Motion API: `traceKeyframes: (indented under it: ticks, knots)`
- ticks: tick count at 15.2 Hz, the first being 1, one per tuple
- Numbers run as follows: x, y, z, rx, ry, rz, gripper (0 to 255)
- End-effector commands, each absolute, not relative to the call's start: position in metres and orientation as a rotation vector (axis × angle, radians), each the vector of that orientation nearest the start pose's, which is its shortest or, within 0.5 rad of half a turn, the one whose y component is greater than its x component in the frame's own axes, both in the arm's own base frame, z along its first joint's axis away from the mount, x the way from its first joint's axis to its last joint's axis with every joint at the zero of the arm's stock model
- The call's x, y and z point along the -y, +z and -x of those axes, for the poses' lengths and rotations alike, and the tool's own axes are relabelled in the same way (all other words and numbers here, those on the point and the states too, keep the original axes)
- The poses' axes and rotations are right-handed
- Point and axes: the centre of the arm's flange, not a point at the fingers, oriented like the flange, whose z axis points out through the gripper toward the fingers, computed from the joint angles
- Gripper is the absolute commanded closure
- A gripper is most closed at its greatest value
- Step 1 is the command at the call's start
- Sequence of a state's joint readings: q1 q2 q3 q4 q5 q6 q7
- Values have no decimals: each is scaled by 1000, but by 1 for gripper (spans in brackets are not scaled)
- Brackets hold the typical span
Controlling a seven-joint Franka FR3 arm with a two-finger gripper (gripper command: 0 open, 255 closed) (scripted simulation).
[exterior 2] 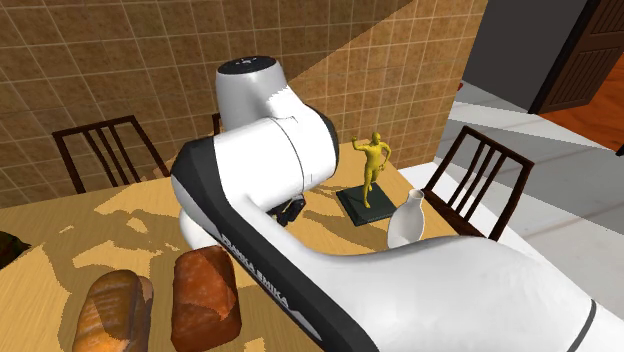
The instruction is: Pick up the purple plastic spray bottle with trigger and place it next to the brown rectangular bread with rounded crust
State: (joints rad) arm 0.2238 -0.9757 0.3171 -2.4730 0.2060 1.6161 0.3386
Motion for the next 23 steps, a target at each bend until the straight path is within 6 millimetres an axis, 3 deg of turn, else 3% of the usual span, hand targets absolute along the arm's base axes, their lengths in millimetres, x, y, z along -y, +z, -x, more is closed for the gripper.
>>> traceKeyframes:
  ticks: [1, 23]
  knots:
    - [-184, 565, -211, 126, -170, 3151, 255]
    - [-184, 448, -211, 126, -170, 3151, 255]
